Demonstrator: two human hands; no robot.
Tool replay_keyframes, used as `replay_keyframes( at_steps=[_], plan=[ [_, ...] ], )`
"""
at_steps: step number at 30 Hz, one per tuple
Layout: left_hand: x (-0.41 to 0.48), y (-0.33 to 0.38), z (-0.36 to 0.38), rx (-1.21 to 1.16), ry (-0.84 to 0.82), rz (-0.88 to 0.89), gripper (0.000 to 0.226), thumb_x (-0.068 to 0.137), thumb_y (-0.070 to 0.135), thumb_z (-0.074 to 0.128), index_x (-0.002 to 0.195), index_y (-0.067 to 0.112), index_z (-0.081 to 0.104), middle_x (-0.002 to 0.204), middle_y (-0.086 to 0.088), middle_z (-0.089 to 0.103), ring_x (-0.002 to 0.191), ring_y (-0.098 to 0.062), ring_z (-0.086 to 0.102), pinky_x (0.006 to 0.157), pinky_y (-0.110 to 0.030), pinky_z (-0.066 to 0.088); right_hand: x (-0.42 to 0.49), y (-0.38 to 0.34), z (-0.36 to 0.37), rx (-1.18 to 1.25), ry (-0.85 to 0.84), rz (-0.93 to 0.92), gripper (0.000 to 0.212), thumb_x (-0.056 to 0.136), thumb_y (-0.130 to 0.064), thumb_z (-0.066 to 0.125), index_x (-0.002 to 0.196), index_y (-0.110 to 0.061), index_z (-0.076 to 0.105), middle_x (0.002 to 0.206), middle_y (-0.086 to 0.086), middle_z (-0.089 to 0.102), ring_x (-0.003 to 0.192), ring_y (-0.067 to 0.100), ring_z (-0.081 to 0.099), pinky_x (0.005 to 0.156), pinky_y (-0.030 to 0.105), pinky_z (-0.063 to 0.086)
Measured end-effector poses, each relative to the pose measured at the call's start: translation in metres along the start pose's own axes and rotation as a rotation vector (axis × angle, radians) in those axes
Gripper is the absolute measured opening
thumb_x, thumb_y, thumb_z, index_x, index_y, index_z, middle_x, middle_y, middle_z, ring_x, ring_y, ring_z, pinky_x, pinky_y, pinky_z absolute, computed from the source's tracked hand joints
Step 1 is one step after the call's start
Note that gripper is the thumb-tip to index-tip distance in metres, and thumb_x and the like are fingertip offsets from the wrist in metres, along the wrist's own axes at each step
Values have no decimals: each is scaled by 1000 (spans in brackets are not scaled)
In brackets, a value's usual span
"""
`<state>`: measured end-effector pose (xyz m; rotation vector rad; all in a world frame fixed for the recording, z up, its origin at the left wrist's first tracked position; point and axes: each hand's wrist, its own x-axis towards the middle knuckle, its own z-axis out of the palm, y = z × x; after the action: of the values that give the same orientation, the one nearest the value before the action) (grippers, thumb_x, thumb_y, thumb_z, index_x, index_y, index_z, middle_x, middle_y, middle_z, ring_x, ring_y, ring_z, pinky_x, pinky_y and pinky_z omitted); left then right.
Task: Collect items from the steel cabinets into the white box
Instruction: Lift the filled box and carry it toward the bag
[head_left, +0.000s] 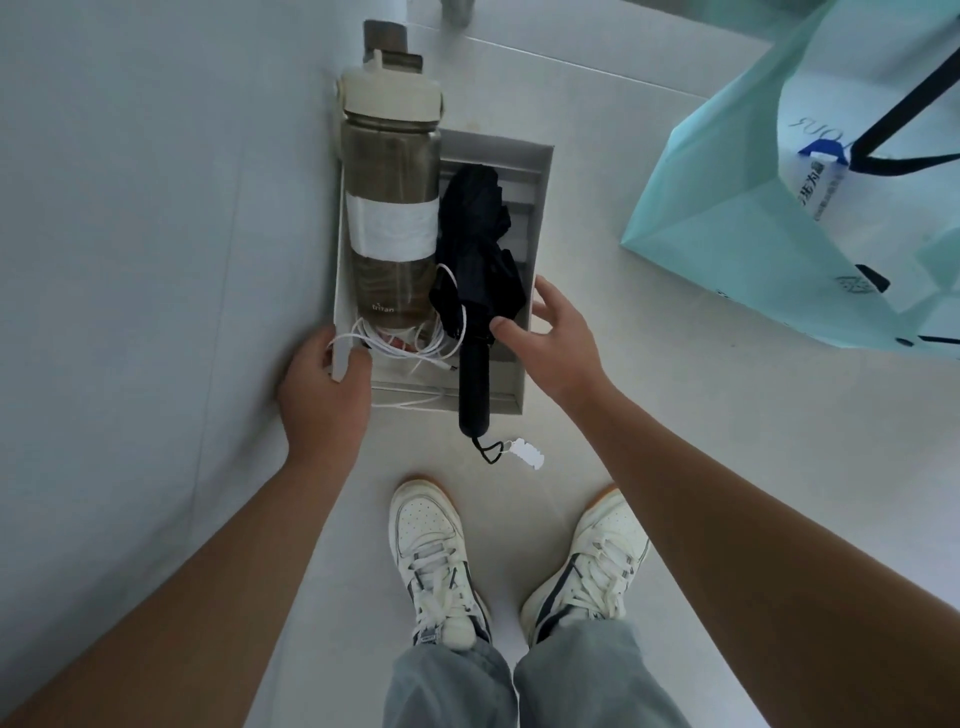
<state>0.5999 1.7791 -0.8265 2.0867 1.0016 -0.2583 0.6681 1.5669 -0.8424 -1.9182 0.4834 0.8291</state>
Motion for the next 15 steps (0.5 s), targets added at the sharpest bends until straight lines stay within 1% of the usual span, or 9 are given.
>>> replay_keyframes(
  at_steps=[2, 4, 5, 7, 9, 11, 13, 15],
  plan=[
    [-7, 5, 1, -14, 11, -6, 35, 92, 27, 60, 125, 17, 64, 126, -1, 64, 117, -17, 57, 101, -34, 45, -6, 1, 4, 38, -9, 16, 82, 86, -45, 74, 157, -34, 33, 151, -3, 53, 125, 21, 63, 108, 50, 49],
    [-14, 8, 2, 5, 24, 16, 35, 93, 28, 58, 126, 18, 62, 131, -1, 60, 124, -19, 52, 105, -40, 42, -15, 4, 14, 85, -36, 20, 85, 83, -46, 75, 156, -37, 33, 152, -4, 52, 122, 24, 65, 104, 53, 52],
    [-17, 11, 1, 9, 27, 18, 36, 94, 28, 57, 127, 18, 62, 132, -1, 59, 125, -19, 51, 106, -40, 42, -19, 4, 19, 102, -46, 22, 87, 80, -49, 75, 155, -39, 32, 152, -5, 51, 123, 25, 65, 104, 54, 52],
    [-21, 15, -2, 27, 31, 19, 36, 95, 28, 56, 128, 18, 62, 130, 1, 60, 122, -18, 53, 101, -34, 42, -22, 6, 25, 127, -53, 25, 89, 78, -52, 74, 155, -41, 30, 154, -7, 49, 127, 26, 63, 106, 53, 51],
    [-24, 22, -7, 73, 50, 70, 35, 95, 29, 54, 128, 20, 62, 128, 3, 63, 118, -15, 56, 97, -30, 43, -20, 8, 23, 159, -64, 35, 83, 86, -43, 74, 157, -37, 31, 156, -4, 47, 130, 26, 60, 107, 53, 50],
    [-30, 33, -11, 67, 37, 115, 33, 97, 30, 52, 128, 22, 62, 125, 8, 65, 114, -10, 58, 96, -27, 45, -19, 9, 16, 193, -78, 51, 80, 91, -35, 73, 158, -32, 29, 158, 0, 44, 130, 27, 59, 107, 53, 50],
    [-38, 42, -13, 24, 6, 107, 32, 98, 28, 51, 127, 22, 63, 120, 12, 65, 107, -1, 58, 89, -14, 42, -23, 6, 12, 200, -89, 62, 79, 94, -32, 71, 159, -27, 27, 159, 3, 42, 133, 27, 57, 109, 50, 48],
    [-44, 46, -12, 22, -13, 100, 31, 99, 26, 51, 126, 21, 65, 115, 13, 65, 96, 10, 57, 78, 1, 36, -31, -1, 10, 200, -79, 52, 75, 95, -32, 69, 158, -25, 29, 158, 2, 43, 135, 26, 54, 112, 48, 46]
  ],
)
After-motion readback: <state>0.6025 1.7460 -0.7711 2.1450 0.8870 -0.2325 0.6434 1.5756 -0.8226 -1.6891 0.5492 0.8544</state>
